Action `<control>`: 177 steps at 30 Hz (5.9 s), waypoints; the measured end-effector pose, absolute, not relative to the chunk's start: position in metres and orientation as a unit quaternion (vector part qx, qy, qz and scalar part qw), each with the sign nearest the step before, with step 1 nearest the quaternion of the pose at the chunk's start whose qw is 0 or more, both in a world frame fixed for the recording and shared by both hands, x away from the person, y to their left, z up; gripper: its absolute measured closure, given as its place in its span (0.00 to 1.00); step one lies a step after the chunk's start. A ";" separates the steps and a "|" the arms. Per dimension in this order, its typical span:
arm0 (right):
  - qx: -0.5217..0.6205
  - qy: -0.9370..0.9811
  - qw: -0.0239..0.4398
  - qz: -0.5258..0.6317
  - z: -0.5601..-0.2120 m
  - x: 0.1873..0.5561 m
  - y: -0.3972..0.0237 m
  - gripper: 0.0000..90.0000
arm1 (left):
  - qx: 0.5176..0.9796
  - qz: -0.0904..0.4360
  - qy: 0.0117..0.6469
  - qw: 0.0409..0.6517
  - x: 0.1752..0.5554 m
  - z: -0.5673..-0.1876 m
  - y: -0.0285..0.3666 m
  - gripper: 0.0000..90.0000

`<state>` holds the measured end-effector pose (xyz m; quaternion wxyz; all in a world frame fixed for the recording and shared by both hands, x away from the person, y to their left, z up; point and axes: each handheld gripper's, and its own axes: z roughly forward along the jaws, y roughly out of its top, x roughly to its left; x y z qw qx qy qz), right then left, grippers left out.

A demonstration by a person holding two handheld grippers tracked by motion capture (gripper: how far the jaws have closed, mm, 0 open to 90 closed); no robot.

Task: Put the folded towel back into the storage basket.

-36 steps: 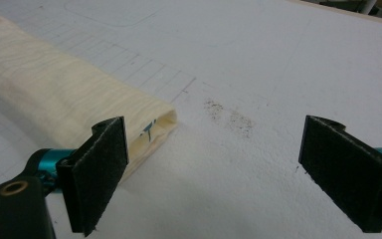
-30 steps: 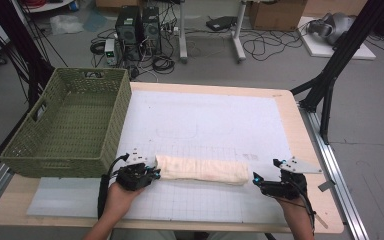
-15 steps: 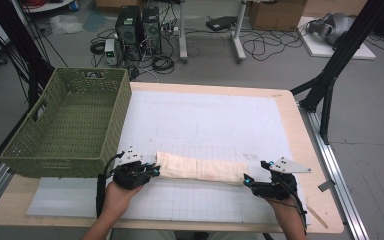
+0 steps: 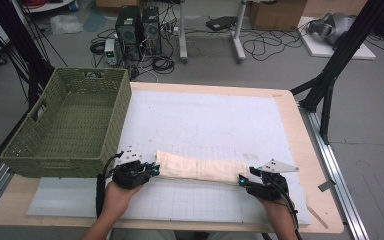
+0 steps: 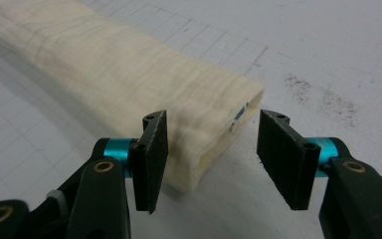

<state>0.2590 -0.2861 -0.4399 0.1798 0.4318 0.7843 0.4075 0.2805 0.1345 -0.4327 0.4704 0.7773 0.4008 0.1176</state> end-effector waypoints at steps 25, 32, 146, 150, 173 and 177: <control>0.419 0.805 0.144 0.394 -0.444 0.261 -0.271 0.89 | 0.772 0.131 0.393 0.482 0.280 -0.428 0.137 0.89; 0.401 0.801 0.174 0.409 -0.429 0.258 -0.272 0.89 | 0.758 0.138 0.389 0.506 0.278 -0.418 0.141 0.90; 0.208 0.800 0.215 0.520 -0.275 0.458 0.047 0.91 | 0.630 0.351 0.456 0.522 0.228 -0.319 0.364 0.90; 0.207 0.802 0.210 0.519 -0.277 0.465 0.060 0.91 | 0.624 0.358 0.463 0.518 0.227 -0.320 0.371 0.90; 0.206 0.807 0.212 0.511 -0.279 0.484 0.118 0.91 | 0.606 0.386 0.492 0.491 0.233 -0.322 0.400 0.90; 0.206 0.808 0.213 0.510 -0.280 0.486 0.124 0.90 | 0.604 0.391 0.494 0.489 0.234 -0.322 0.401 0.90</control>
